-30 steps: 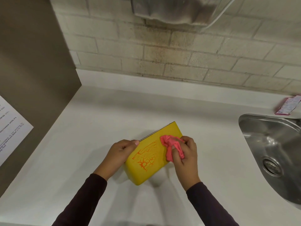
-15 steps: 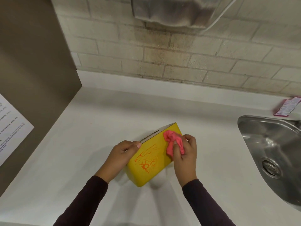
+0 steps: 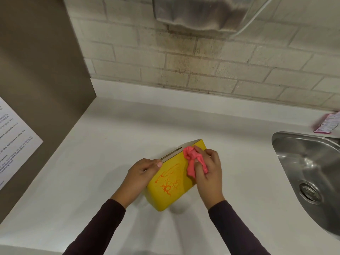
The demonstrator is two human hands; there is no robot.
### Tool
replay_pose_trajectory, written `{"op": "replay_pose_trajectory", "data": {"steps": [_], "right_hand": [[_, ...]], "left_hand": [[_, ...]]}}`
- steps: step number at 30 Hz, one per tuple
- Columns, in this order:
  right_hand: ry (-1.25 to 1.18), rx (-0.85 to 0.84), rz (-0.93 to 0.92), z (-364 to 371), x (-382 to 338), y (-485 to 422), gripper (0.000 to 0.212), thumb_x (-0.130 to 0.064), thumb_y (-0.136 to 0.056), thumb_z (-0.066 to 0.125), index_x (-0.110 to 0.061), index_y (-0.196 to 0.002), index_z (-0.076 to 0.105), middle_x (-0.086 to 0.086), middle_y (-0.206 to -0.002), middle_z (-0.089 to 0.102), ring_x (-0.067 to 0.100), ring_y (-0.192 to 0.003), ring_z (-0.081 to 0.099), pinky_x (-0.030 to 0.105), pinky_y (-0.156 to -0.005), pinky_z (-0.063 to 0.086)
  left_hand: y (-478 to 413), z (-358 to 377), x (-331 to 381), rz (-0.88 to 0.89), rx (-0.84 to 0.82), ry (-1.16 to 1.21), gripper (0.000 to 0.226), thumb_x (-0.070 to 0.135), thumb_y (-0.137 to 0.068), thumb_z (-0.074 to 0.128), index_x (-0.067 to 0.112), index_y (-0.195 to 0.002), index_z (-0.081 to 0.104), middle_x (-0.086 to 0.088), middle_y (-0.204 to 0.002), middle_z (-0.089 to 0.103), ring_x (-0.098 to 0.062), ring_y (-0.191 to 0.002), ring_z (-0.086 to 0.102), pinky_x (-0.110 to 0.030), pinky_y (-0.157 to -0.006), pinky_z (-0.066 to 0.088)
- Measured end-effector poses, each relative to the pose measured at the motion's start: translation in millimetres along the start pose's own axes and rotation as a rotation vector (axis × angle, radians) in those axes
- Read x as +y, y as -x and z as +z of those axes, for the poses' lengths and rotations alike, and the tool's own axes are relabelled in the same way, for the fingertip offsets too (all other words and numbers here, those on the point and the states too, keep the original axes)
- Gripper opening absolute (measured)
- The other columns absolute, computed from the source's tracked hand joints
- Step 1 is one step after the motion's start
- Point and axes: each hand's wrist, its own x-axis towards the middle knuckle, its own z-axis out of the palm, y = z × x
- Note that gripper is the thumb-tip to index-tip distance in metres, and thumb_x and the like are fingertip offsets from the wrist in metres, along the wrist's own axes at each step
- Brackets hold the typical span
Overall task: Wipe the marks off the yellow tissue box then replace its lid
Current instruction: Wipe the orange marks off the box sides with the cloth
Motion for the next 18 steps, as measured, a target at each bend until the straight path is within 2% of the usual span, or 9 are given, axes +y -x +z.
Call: {"op": "replay_pose_trajectory", "data": {"steps": [2, 5, 8, 12, 15, 18], "right_hand": [[0.05, -0.074, -0.101, 8, -5, 7, 0.04, -0.02, -0.083, 0.047, -0.03, -0.12, 0.061, -0.004, -0.106, 0.047, 0.013, -0.102, 0.048, 0.025, -0.088, 0.042], [0.092, -0.193, -0.235, 12, -6, 17, 0.041, -0.025, -0.081, 0.046, -0.031, -0.119, 0.062, -0.008, -0.105, 0.047, 0.011, -0.101, 0.046, 0.018, -0.086, 0.038], [0.062, -0.175, -0.189, 1, 1, 12, 0.039, -0.027, -0.078, 0.044, -0.026, -0.108, 0.069, -0.003, -0.104, 0.053, 0.011, -0.102, 0.048, 0.019, -0.086, 0.039], [-0.015, -0.052, -0.049, -2, -1, 2, 0.033, -0.023, -0.079, 0.044, -0.038, -0.102, 0.064, -0.001, -0.102, 0.049, 0.014, -0.104, 0.048, 0.022, -0.088, 0.039], [0.045, -0.105, -0.11, 8, -7, 7, 0.036, -0.018, -0.082, 0.047, -0.032, -0.108, 0.067, -0.001, -0.101, 0.049, 0.014, -0.101, 0.048, 0.026, -0.086, 0.042], [0.083, -0.23, -0.219, 7, -4, 18, 0.038, -0.025, -0.081, 0.045, -0.027, -0.112, 0.067, -0.003, -0.102, 0.051, 0.011, -0.1, 0.048, 0.021, -0.084, 0.041]], "left_hand": [[-1, 0, -1, -0.018, 0.017, 0.002, 0.03, 0.057, -0.071, 0.058, 0.039, -0.091, 0.071, 0.007, -0.104, 0.068, -0.011, -0.102, 0.062, -0.042, -0.097, 0.048], [-1, 0, -1, -0.032, 0.033, 0.01, 0.033, 0.057, -0.07, 0.057, 0.036, -0.092, 0.071, 0.006, -0.103, 0.068, -0.013, -0.101, 0.063, -0.044, -0.097, 0.048], [0, 0, -1, -0.024, 0.017, -0.003, 0.033, 0.061, -0.069, 0.056, 0.041, -0.09, 0.071, 0.007, -0.103, 0.067, -0.011, -0.101, 0.062, -0.042, -0.096, 0.048], [2, 2, -1, -0.001, 0.001, -0.009, 0.019, 0.053, -0.078, 0.058, 0.044, -0.09, 0.069, 0.008, -0.104, 0.066, -0.011, -0.103, 0.061, -0.043, -0.098, 0.047], [2, 2, 0, -0.007, 0.02, 0.001, 0.025, 0.057, -0.073, 0.057, 0.043, -0.088, 0.071, 0.007, -0.102, 0.067, -0.011, -0.102, 0.062, -0.042, -0.097, 0.047], [1, 2, -1, -0.02, 0.026, 0.009, 0.032, 0.061, -0.068, 0.056, 0.042, -0.09, 0.071, 0.006, -0.105, 0.067, -0.013, -0.104, 0.062, -0.043, -0.097, 0.048]]}}
